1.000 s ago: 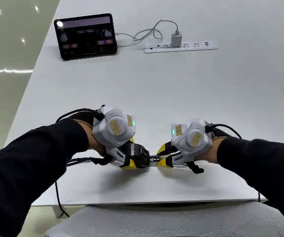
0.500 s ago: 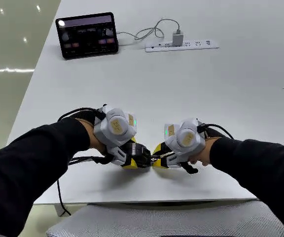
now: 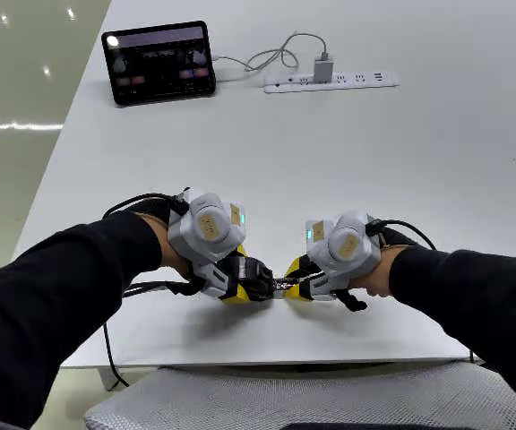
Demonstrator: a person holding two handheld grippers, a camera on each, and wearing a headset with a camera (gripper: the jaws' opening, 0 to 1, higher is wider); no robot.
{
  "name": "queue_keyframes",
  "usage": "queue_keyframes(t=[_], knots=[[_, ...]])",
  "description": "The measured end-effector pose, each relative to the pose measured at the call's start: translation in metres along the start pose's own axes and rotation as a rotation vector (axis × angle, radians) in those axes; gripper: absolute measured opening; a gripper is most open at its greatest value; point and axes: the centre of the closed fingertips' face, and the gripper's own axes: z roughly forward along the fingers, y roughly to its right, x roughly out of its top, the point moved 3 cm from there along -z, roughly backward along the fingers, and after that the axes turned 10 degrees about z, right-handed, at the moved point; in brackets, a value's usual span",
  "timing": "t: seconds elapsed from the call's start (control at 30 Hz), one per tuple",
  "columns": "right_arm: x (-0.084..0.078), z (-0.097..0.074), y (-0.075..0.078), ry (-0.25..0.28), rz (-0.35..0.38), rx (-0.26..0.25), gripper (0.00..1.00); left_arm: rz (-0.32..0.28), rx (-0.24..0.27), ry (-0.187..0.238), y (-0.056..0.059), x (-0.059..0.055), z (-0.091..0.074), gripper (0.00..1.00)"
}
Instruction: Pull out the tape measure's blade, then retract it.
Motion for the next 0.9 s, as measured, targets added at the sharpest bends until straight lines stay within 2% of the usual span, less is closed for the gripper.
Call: queue_keyframes(t=[0.9], knots=[[-0.015,-0.016,0.006,-0.023,0.031,-0.006,0.11,0.003,0.003,-0.006,0.000,0.000,0.000,0.34]])
